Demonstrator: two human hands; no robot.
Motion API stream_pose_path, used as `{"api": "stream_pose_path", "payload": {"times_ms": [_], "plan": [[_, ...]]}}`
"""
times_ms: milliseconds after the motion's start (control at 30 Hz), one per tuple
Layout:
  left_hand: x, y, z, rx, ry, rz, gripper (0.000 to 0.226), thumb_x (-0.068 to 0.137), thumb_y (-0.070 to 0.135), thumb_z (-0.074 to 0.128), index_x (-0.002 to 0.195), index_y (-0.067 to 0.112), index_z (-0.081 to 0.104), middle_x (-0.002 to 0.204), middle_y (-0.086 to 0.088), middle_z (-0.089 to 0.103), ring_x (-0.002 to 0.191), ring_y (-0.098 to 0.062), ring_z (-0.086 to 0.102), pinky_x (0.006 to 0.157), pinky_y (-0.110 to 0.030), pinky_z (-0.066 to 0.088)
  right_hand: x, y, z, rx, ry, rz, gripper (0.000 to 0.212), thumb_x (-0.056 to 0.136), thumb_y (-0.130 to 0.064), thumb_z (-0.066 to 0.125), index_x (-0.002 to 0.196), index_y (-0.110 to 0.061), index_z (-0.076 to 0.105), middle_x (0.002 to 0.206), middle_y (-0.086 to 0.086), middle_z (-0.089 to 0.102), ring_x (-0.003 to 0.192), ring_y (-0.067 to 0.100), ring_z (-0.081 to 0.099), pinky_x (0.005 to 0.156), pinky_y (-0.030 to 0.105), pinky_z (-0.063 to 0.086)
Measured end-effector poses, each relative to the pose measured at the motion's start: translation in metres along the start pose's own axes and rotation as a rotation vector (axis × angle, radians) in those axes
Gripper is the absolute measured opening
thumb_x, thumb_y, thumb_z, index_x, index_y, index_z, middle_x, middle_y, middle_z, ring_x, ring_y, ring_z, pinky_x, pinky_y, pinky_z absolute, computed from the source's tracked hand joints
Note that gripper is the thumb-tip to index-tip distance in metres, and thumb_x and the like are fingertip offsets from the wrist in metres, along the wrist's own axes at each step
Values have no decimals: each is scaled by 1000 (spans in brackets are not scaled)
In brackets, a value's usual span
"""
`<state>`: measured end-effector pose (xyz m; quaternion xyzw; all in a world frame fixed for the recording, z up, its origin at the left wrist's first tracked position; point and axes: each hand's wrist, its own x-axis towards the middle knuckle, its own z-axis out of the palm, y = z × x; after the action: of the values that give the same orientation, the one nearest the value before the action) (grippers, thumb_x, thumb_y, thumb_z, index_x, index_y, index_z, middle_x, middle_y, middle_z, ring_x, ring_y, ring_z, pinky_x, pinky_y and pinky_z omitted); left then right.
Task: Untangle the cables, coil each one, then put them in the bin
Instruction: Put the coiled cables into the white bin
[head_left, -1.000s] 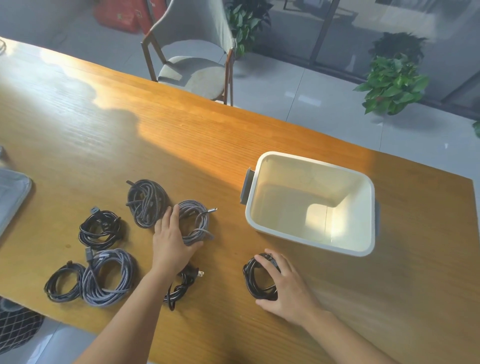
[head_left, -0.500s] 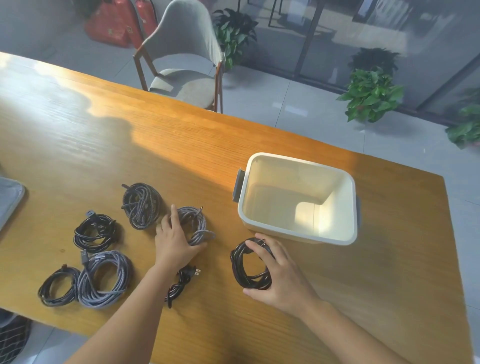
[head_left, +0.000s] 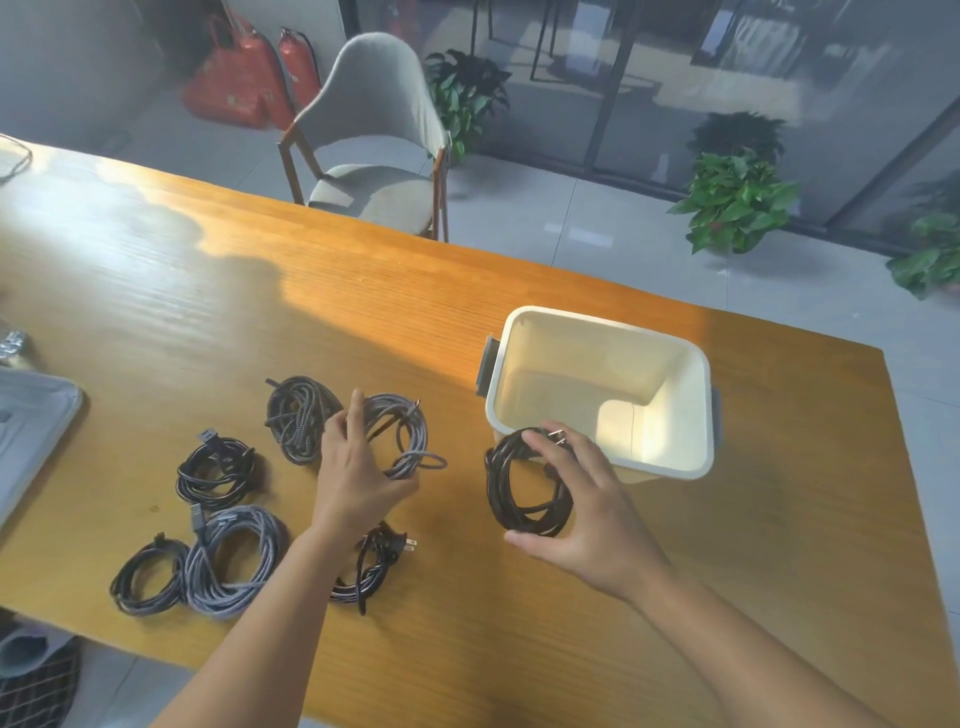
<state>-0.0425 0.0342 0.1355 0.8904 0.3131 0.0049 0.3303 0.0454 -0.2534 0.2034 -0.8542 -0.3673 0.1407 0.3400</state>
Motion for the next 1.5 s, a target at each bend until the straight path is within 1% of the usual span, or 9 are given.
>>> {"api": "stream_pose_path", "payload": {"times_ms": [200, 333, 500, 600, 967, 1067, 1267, 1400, 1500], "plan": [[10, 54, -31, -44, 81, 182, 132, 72, 35, 91, 166, 27, -1, 152, -5, 28, 141, -28, 32, 110, -41, 37, 18, 13, -28, -7, 164, 71, 101, 73, -53, 90, 155, -51, 32, 159, -24, 26, 146, 4, 36, 118, 36, 41], [19, 93, -28, -57, 47, 288, 131, 71, 36, 90, 166, 26, 0, 153, -9, 29, 141, -30, 34, 112, -44, 38, 32, 33, -48, 4, 243, 123, 99, 70, -49, 92, 154, -44, 39, 157, -18, 32, 134, 13, 50, 112, 39, 47], [32, 140, -3, -14, 8, 381, 129, 71, 33, 90, 166, 17, 4, 144, -10, 35, 133, -28, 37, 104, -29, 33, 50, 69, -64, -36, 299, 231, 94, 70, -47, 92, 150, -42, 42, 149, -15, 38, 125, 17, 53, 106, 40, 49], [36, 163, 19, 29, -41, 381, 129, 72, 35, 88, 166, 18, 1, 143, -7, 34, 129, -27, 36, 99, -31, 37, 61, 91, -68, -61, 264, 306, 93, 69, -44, 91, 148, -38, 43, 145, -12, 40, 119, 17, 53, 104, 41, 48], [75, 200, 80, 185, -181, 361, 135, 64, 43, 88, 166, 16, 3, 135, -8, 36, 113, -23, 40, 92, -25, 35, 90, 138, -57, -190, 51, 518, 107, 68, -44, 94, 154, -37, 32, 148, -3, 38, 130, 26, 48, 101, 41, 49], [81, 197, 98, 199, -238, 303, 135, 65, 39, 89, 165, 15, 2, 135, -10, 34, 119, -28, 40, 92, -26, 35, 98, 145, -55, -208, 13, 560, 107, 70, -43, 94, 156, -35, 31, 151, -1, 37, 133, 26, 45, 101, 38, 47], [93, 194, 119, 262, -463, 180, 139, 73, 39, 91, 161, 4, -11, 153, -20, 32, 135, -35, 43, 104, -34, 40, 109, 153, -44, -183, -45, 660, 106, 73, -37, 93, 158, -26, 30, 149, 5, 34, 133, 28, 47, 103, 39, 47], [101, 192, 130, 367, -479, 205, 137, 75, 41, 90, 158, -1, -10, 146, -19, 45, 133, -33, 47, 103, -31, 38, 115, 159, -35, -193, -61, 710, 104, 73, -34, 93, 156, -23, 32, 148, 7, 34, 132, 32, 49, 102, 43, 51], [106, 186, 139, 481, -526, 206, 142, 75, 54, 84, 158, -1, -16, 153, -19, 38, 140, -36, 40, 116, -40, 35, 115, 162, -28, -216, -83, 710, 102, 74, -37, 91, 155, -21, 31, 146, 9, 33, 130, 34, 50, 100, 42, 51]]}}
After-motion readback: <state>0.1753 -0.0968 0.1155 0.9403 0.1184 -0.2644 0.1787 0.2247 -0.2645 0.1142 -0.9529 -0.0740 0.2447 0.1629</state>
